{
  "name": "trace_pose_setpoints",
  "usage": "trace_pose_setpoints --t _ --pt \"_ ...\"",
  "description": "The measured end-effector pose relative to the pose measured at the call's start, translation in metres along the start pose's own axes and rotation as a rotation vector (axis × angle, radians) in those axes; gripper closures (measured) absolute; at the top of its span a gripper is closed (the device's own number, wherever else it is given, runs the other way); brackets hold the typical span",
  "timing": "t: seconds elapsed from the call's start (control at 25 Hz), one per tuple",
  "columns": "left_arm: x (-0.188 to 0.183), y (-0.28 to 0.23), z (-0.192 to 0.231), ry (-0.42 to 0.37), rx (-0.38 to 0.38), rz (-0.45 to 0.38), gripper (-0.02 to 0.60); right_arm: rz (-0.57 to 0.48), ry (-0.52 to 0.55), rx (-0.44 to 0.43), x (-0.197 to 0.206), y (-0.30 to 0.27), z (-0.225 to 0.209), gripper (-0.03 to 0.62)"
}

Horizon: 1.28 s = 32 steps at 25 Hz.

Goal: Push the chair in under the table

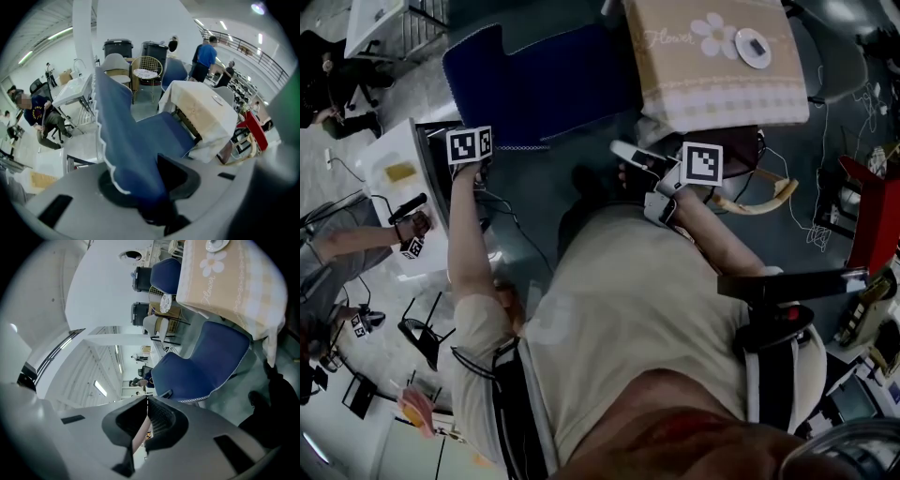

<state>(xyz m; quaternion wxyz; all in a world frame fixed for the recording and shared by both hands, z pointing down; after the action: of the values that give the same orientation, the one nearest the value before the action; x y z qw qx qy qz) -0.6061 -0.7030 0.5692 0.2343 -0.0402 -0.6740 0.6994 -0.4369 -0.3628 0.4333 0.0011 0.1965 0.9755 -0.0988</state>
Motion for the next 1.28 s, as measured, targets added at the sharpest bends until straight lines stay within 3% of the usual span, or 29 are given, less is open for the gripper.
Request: trace_pose_setpoints --t 0.28,0.4,0.48,0.76,1.0,1.28 --pt "-0.005 0.0 0.009 0.195 0.022 0.059 0.409 -0.033 -0.006 0.01 -0.004 0.011 -0.003 0.582" --pt "-0.019 0.01 0.026 0.364 0.004 -0.026 0.382 -0.045 -0.016 0.013 -0.007 0.018 -0.007 0.582" --pt "-0.041 0.01 0.033 0.404 0.01 -0.051 0.373 -0.054 -0.019 0.012 -0.01 0.024 -0.008 0.582" --pt "-0.072 -0.007 0.041 0.256 -0.12 0.122 0.395 -0.109 -0.034 0.028 -0.017 0.047 -0.018 0.582" --pt "-0.074 -0.007 0.035 0.207 -0.142 0.14 0.43 -0.12 -0.048 0.048 -0.024 0.056 -0.029 0.582" --pt "-0.076 -0.011 0.029 0.167 -0.126 0.16 0.43 -0.089 -0.057 0.043 -0.03 0.05 -0.031 0.582"
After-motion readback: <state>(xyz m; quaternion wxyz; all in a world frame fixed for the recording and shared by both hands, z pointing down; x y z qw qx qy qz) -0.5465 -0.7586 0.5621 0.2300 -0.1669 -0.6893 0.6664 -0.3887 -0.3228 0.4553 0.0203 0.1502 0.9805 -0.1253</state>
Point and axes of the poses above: the fingertips, and each gripper's own axes: y backward along the fingers, z to its left, x out of its underside, the point moved 7 cm from there along y, backward along the fingers, and after that the axes turned 7 degrees about z, right-handed, at the moved point
